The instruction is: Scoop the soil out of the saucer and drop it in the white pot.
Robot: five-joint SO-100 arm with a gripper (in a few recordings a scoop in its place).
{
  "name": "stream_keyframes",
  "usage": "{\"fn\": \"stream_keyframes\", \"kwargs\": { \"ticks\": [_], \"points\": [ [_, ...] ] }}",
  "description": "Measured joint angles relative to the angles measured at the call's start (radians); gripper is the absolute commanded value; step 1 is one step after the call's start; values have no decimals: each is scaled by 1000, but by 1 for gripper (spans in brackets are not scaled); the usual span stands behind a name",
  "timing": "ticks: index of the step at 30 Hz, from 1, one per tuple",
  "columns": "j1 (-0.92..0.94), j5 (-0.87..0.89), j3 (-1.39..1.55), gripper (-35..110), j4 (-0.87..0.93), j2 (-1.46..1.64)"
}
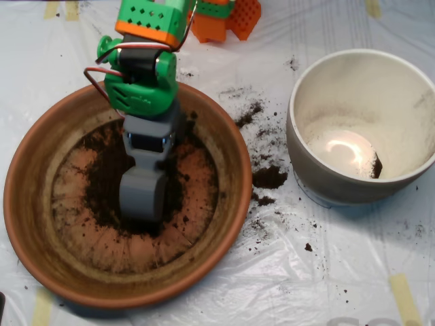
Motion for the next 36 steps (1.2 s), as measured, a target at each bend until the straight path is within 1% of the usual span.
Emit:
{"fn": "stream_keyframes", "kwargs": {
  "ticks": [5, 12, 14, 16, 22, 25, 36],
  "points": [
    [-3, -23, -31, 36, -15, -38],
    [-9, -35, -123, 29, 3, -95],
    [-15, -35, -140, 24, 2, -101],
    [-20, -48, -152, 15, 2, -104],
    [-29, -51, -169, 2, 0, -104],
    [-29, -52, -169, 0, -3, -104],
    [-35, -89, -167, -1, 0, -97]
  ]
}}
